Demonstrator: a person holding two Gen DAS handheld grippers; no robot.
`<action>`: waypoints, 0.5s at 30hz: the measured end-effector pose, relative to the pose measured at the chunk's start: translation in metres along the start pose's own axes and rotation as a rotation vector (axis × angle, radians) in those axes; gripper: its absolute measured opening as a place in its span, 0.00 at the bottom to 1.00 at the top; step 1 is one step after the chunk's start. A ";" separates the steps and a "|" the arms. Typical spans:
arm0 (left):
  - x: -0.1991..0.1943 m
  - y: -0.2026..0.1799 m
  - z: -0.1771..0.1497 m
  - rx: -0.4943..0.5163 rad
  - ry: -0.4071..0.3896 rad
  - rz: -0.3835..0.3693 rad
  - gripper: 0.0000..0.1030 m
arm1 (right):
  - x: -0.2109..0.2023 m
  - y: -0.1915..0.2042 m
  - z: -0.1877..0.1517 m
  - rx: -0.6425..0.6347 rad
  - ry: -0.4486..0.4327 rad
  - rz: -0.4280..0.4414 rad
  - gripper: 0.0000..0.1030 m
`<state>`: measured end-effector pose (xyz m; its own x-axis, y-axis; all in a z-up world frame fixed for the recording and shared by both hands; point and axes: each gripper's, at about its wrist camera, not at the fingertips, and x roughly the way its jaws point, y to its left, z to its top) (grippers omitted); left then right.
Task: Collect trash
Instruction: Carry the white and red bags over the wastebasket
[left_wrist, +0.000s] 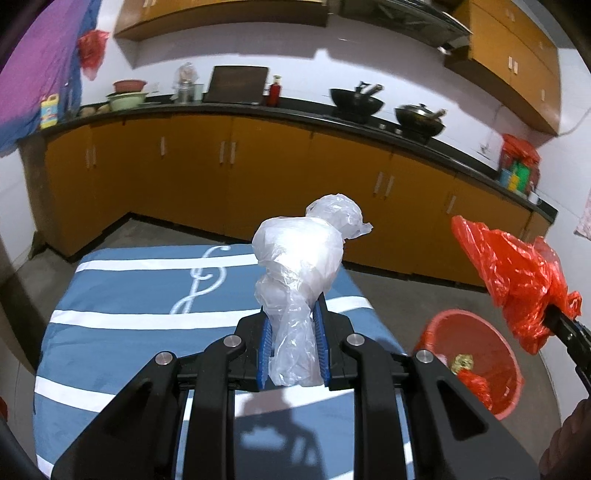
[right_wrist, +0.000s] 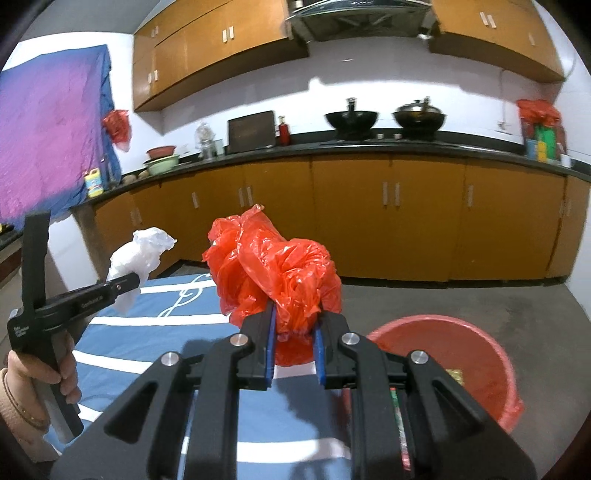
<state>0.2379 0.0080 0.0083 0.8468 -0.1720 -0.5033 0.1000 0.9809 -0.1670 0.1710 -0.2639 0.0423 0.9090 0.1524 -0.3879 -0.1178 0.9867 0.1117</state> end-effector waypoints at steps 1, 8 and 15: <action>-0.001 -0.008 -0.001 0.011 0.001 -0.009 0.20 | -0.007 -0.008 0.000 0.009 -0.005 -0.016 0.17; -0.003 -0.057 -0.010 0.071 0.011 -0.059 0.20 | -0.036 -0.043 -0.005 0.037 -0.020 -0.094 0.17; -0.002 -0.098 -0.016 0.120 0.024 -0.108 0.20 | -0.055 -0.073 -0.009 0.063 -0.033 -0.155 0.17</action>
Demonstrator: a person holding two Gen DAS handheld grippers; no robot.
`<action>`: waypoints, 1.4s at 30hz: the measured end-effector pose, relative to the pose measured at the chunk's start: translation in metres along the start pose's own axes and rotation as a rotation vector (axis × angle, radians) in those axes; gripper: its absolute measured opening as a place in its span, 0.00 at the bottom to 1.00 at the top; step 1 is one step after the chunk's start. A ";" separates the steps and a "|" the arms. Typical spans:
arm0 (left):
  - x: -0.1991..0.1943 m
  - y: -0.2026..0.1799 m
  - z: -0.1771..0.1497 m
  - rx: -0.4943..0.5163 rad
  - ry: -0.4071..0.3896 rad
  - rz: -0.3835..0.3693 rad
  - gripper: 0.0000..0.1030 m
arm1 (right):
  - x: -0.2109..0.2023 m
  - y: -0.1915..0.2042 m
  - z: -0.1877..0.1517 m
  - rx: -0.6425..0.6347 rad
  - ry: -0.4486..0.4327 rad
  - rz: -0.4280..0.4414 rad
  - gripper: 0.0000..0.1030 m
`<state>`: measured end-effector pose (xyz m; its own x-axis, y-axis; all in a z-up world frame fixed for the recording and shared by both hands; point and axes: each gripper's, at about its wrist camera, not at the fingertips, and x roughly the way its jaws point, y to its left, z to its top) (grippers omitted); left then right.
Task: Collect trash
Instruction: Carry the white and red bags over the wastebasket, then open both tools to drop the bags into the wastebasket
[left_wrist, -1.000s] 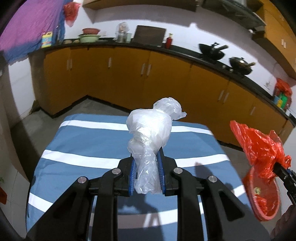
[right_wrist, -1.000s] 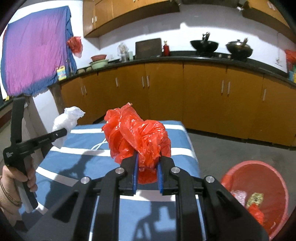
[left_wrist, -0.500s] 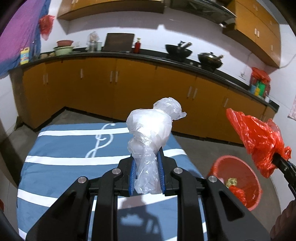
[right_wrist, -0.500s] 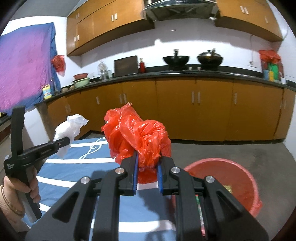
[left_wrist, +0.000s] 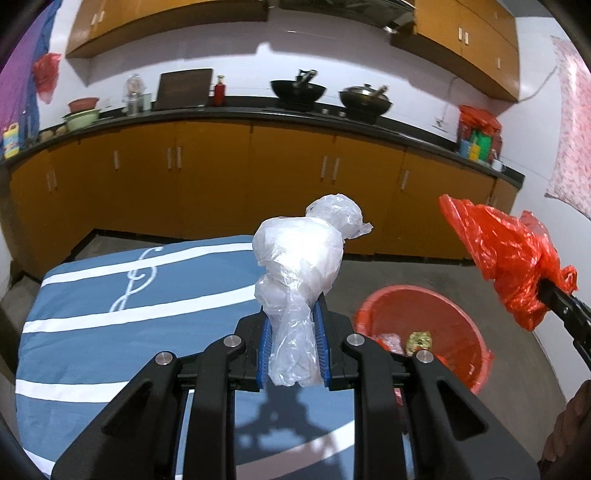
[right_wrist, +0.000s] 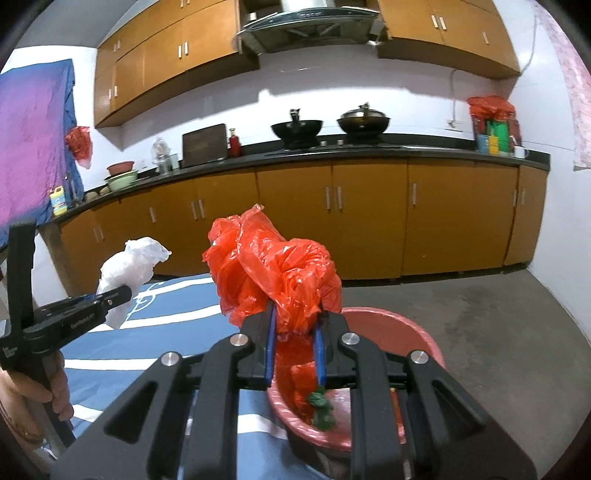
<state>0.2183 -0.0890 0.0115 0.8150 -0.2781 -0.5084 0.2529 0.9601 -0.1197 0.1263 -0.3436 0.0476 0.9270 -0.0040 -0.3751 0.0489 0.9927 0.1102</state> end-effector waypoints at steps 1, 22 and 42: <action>0.000 -0.005 -0.001 0.006 0.001 -0.005 0.20 | -0.002 -0.005 0.000 0.005 -0.003 -0.008 0.17; 0.025 -0.090 -0.024 0.050 0.076 -0.151 0.20 | -0.014 -0.080 -0.018 0.136 0.015 -0.160 0.17; 0.094 -0.133 -0.039 0.081 0.184 -0.241 0.23 | 0.058 -0.109 -0.025 0.210 0.075 -0.217 0.18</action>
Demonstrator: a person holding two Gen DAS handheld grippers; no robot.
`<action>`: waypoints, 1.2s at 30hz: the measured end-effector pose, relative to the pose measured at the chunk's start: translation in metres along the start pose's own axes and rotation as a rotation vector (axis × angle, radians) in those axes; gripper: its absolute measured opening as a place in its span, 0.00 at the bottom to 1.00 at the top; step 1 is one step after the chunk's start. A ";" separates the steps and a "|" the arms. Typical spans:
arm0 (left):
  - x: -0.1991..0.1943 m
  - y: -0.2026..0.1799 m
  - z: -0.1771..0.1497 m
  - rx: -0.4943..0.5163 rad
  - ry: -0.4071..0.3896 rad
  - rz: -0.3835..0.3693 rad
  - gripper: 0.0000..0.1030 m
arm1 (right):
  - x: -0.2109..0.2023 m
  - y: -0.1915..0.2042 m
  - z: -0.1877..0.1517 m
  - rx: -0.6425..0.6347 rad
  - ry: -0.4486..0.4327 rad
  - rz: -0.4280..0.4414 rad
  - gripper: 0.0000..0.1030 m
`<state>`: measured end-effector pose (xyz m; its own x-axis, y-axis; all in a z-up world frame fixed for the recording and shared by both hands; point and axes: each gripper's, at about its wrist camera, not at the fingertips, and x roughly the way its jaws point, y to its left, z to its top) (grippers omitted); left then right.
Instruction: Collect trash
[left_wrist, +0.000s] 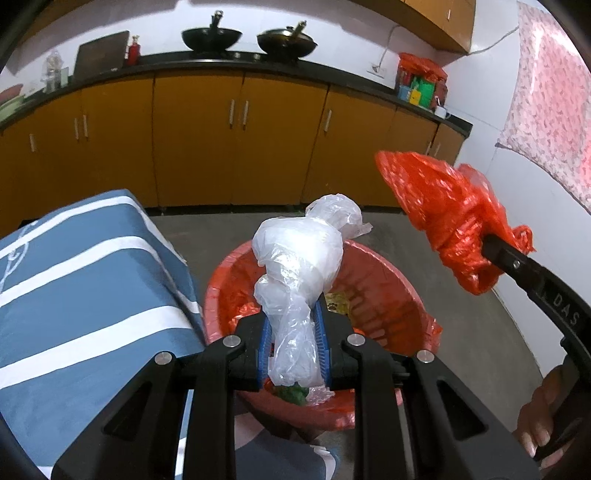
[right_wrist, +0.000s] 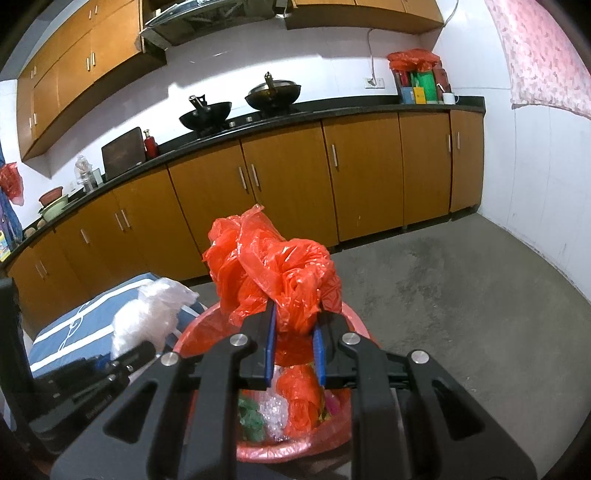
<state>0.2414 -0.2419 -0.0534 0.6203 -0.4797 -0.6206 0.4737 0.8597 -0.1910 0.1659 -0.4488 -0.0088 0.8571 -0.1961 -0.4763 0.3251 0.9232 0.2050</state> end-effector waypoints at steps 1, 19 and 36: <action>0.004 0.000 0.000 -0.001 0.009 -0.001 0.28 | 0.003 -0.001 0.000 0.002 0.002 0.004 0.23; -0.060 0.050 -0.019 -0.062 -0.108 0.089 0.72 | -0.060 0.005 -0.019 -0.078 -0.134 0.047 0.83; -0.251 0.068 -0.092 -0.064 -0.362 0.268 0.98 | -0.213 0.056 -0.066 -0.098 -0.283 0.143 0.96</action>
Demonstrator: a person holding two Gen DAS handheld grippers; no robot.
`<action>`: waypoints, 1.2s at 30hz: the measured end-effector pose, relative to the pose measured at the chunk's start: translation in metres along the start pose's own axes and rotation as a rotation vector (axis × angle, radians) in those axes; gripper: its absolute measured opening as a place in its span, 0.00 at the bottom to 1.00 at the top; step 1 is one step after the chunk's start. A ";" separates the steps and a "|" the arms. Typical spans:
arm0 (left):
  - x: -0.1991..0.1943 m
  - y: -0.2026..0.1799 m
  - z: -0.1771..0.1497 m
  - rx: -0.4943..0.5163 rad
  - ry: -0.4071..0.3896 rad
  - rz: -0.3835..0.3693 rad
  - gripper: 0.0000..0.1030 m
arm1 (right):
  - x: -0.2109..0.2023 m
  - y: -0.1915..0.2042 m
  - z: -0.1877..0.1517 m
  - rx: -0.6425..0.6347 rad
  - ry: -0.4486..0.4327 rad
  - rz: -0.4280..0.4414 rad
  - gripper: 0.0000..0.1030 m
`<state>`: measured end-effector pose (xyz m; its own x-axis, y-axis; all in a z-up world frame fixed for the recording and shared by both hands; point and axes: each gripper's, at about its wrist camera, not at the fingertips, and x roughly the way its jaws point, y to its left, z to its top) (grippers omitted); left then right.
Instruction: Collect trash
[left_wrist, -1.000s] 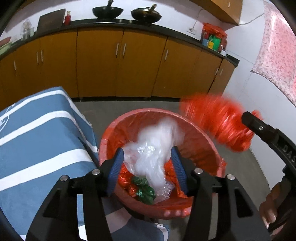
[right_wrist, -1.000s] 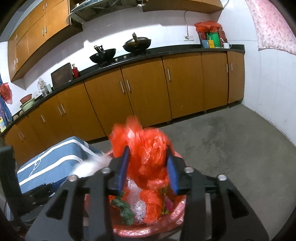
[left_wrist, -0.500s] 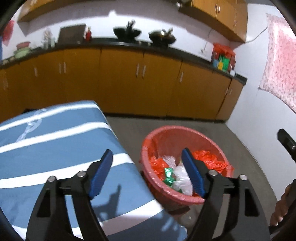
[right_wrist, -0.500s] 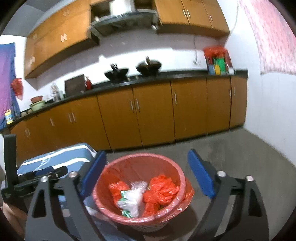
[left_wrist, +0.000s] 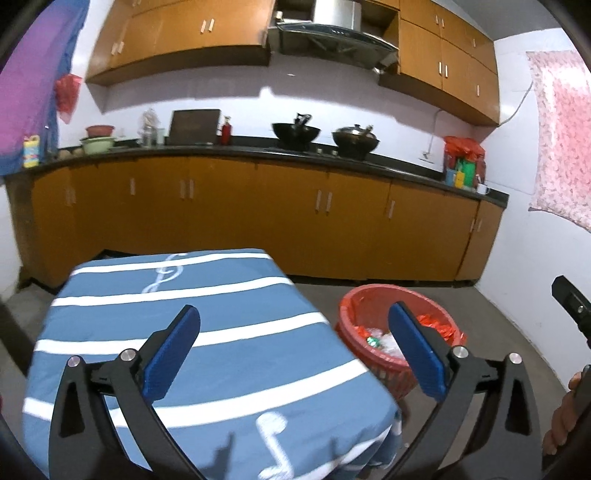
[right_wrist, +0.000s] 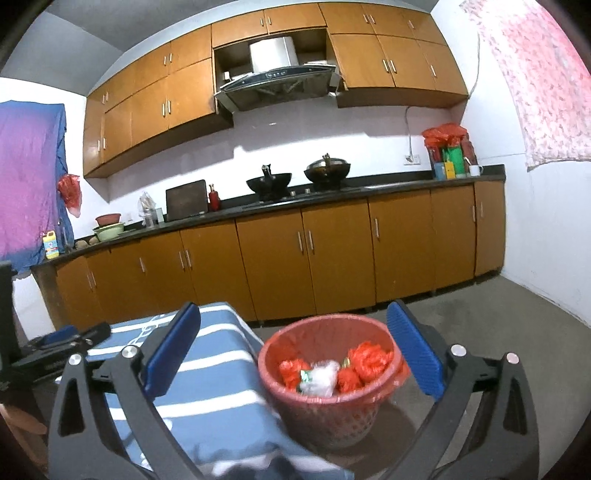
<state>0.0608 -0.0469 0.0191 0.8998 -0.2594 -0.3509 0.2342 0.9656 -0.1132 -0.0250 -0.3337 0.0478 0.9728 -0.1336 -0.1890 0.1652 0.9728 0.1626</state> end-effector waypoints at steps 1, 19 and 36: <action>-0.007 0.002 -0.003 0.005 -0.002 0.014 0.98 | -0.004 0.003 -0.002 -0.004 0.004 -0.010 0.96; -0.064 0.026 -0.039 0.025 -0.011 0.129 0.98 | -0.047 0.051 -0.035 -0.115 0.040 -0.174 0.96; -0.078 0.031 -0.044 0.062 -0.061 0.184 0.98 | -0.052 0.077 -0.045 -0.186 0.024 -0.174 0.96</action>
<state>-0.0179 0.0027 0.0021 0.9497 -0.0790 -0.3029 0.0846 0.9964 0.0056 -0.0700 -0.2437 0.0266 0.9277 -0.3001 -0.2222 0.2953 0.9538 -0.0552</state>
